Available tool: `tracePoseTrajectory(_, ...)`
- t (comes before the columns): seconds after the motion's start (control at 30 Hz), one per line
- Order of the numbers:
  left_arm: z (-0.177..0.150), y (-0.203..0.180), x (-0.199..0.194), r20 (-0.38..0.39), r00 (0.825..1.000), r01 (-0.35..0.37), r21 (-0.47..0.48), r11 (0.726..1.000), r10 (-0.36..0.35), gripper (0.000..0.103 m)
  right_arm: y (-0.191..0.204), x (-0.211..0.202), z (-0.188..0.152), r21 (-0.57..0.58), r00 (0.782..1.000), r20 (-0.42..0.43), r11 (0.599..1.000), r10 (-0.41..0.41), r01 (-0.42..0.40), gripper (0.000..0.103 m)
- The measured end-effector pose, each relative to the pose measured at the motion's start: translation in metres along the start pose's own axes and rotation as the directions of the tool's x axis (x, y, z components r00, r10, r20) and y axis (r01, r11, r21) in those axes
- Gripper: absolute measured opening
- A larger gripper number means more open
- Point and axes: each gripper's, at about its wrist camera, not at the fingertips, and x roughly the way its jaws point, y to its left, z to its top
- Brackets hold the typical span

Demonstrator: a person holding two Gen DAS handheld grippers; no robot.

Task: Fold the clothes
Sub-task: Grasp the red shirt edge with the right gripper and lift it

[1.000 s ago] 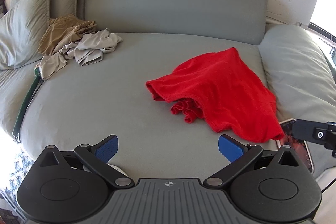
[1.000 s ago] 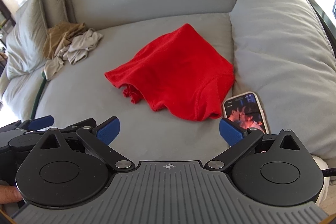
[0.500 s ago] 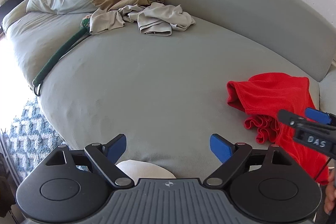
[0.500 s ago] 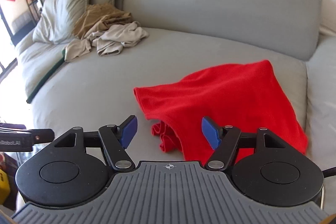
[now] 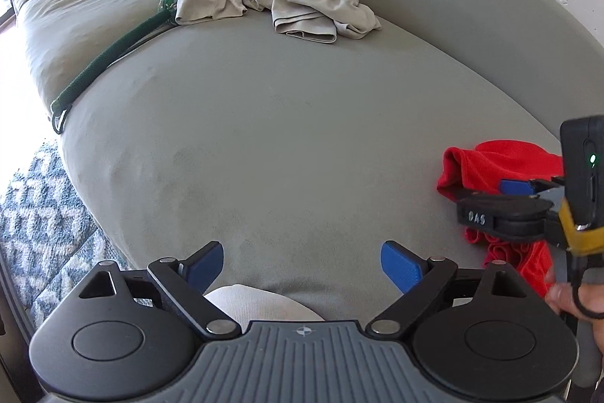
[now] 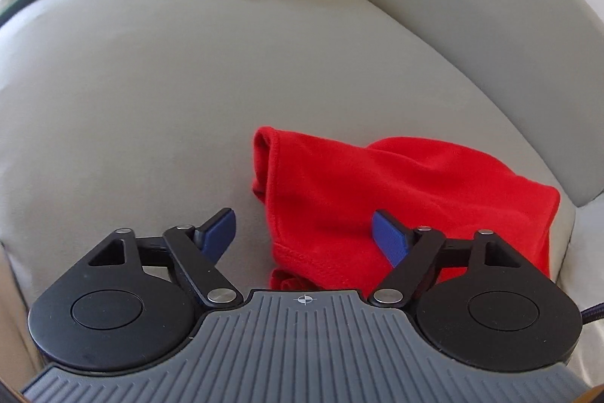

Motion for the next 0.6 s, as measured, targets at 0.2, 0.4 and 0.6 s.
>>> tracePoseTrajectory(0.2, -0.003, -0.005, -0.002, 0.000, 0.999, 0.034, 0.020, 0.999, -0.034, 0.091, -0.027, -0.006, 0.010, 0.136, 1.000, 0.028, 0.991, -0.005, 0.002, 0.026)
tracePoseTrajectory(0.4, -0.005, -0.007, -0.008, 0.014, 0.998, 0.055, 0.030, 0.998, -0.055, 0.091, -0.044, -0.006, 0.017, 0.223, 0.999, 0.009, 0.974, 0.034, -0.035, 0.003)
tracePoseTrajectory(0.6, -0.003, 0.000, -0.031, 0.081, 0.993, 0.084, -0.009, 0.996, -0.083, 0.090, -0.110, -0.094, 0.041, 0.502, 0.934, 0.320, 0.809, 0.156, -0.307, 0.003)
